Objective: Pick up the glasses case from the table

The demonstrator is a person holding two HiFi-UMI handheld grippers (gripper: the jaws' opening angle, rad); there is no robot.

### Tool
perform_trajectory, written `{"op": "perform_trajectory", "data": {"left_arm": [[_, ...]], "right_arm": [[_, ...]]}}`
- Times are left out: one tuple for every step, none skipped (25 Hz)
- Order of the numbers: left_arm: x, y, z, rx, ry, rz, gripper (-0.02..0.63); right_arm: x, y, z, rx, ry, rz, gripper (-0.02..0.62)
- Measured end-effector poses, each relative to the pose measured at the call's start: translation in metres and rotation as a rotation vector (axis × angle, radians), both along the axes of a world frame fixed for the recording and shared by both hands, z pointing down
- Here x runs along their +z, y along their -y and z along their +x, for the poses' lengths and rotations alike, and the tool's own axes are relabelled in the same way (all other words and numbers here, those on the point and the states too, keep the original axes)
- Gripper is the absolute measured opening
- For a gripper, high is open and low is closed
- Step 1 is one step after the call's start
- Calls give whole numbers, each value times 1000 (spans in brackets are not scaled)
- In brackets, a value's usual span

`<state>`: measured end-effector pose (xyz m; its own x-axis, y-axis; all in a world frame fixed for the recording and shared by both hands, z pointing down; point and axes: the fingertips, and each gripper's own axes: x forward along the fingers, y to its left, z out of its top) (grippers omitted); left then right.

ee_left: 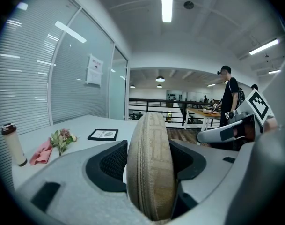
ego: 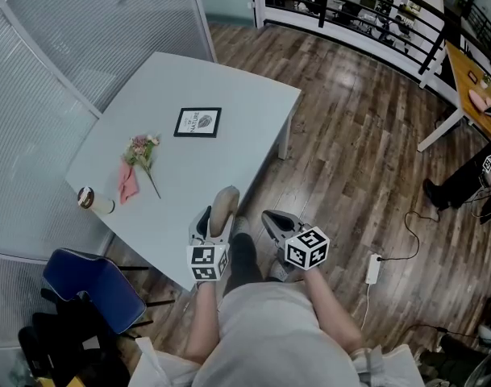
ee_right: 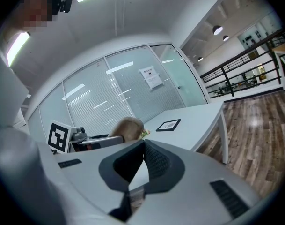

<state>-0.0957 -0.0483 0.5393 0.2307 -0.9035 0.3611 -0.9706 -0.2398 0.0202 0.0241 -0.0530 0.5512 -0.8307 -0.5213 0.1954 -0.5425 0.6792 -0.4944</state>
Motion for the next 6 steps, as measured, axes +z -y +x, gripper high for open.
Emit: {"op": "perform_trajectory", "data": {"left_arm": [[0,0,0,0,0,0,256],[-1,1,0,-1,0,0,256],[-1,1,1,0,1,-1,256],[-1,1,1,0,1,-2,256],[-1,1,1,-1,1,-2,256],[-2,1,2,-1,1,-3,256]], "right_arm": [[0,0,0,0,0,1,-2],[-1,1,0,-1,-1,1,-3],[-1,1,0,-1,-2,1,-3],[-2,1,1,-2,-3,1,-3],[-2,2,2,-2,-5,0,-3],[-2,2,2,-3,-6,0,-3]]}}
